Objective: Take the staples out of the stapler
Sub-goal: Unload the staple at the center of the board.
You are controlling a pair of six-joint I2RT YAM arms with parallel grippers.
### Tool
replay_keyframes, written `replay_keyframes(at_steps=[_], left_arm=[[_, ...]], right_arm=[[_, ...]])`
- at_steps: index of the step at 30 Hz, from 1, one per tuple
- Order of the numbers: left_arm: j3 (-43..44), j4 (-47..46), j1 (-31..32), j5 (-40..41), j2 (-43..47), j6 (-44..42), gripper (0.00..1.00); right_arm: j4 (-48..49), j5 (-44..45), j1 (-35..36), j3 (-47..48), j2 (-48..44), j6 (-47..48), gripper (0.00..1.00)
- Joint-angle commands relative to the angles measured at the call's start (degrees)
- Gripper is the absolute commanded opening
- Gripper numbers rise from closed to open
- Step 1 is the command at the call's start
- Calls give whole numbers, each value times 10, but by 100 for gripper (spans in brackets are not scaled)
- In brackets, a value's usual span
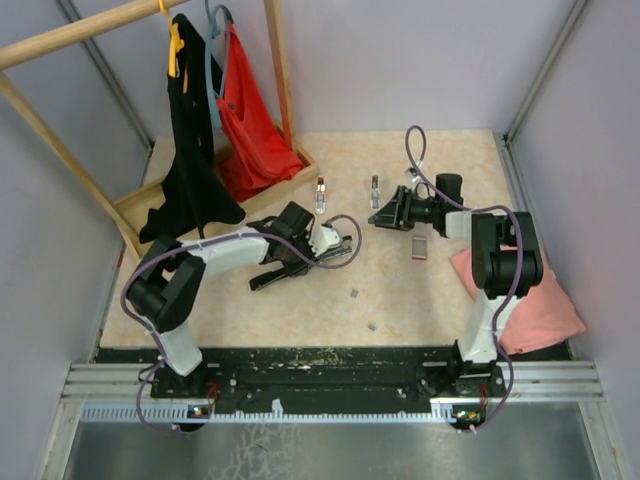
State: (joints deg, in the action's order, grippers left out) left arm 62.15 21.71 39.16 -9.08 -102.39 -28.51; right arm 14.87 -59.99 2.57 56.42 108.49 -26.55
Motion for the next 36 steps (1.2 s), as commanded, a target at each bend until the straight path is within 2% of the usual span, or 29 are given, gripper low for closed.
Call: replay_keyframes(at_steps=[1, 11, 18, 23, 28, 36], left_arm=[[-37, -71, 30, 107, 29, -26, 0], [-162, -228, 120, 249, 61, -99, 0], [-223, -334, 166, 345, 51, -154, 0], [-217, -333, 166, 338, 58, -145, 0], [-191, -294, 154, 303, 78, -121, 0], [-124, -180, 93, 156, 106, -66, 0]], right_arm=[[20, 0, -9, 20, -27, 4, 53], [24, 1, -12, 19, -28, 2, 53], [28, 0, -15, 17, -30, -1, 53], [29, 1, -14, 16, -31, -1, 53], [37, -2, -15, 12, -35, -1, 53], [56, -9, -14, 4, -52, 2, 54]])
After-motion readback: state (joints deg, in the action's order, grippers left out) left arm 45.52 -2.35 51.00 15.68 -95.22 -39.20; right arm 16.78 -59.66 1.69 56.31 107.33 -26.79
